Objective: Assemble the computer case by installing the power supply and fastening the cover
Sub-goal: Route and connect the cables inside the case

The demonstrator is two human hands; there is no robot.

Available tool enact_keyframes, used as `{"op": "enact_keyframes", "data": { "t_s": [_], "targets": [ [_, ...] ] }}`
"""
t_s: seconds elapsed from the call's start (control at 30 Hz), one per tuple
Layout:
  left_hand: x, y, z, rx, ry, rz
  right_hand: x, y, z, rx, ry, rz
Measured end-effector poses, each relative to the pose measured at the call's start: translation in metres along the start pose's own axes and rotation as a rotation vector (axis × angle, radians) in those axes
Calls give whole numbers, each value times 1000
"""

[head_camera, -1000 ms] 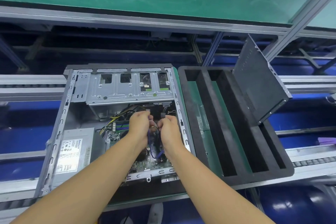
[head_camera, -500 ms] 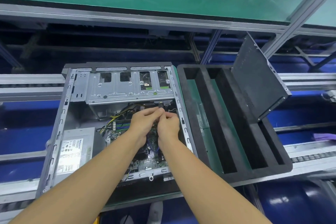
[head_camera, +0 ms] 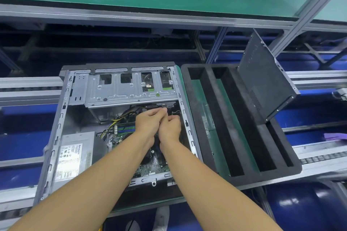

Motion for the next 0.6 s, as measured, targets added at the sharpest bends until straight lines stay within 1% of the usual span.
{"op": "enact_keyframes", "data": {
  "t_s": [0.23,0.43,0.6],
  "targets": [
    [4,-1,-4,-37,-8,18,7,2,0,-50,11,-6],
    [8,0,-9,5,-5,68,10,3,-1,-63,0,2],
    [7,0,-7,199,-103,121,8,6,-4,-62,1,-8]
  ]
}}
Point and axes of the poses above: each hand's wrist, its own x-axis towards the middle knuckle, its own y-axis out of the back of the hand, z = x × y, the point moved 3 cm from there along x, towards the middle knuckle, and after that the axes turned 12 degrees about -z, right-handed, at the moved point
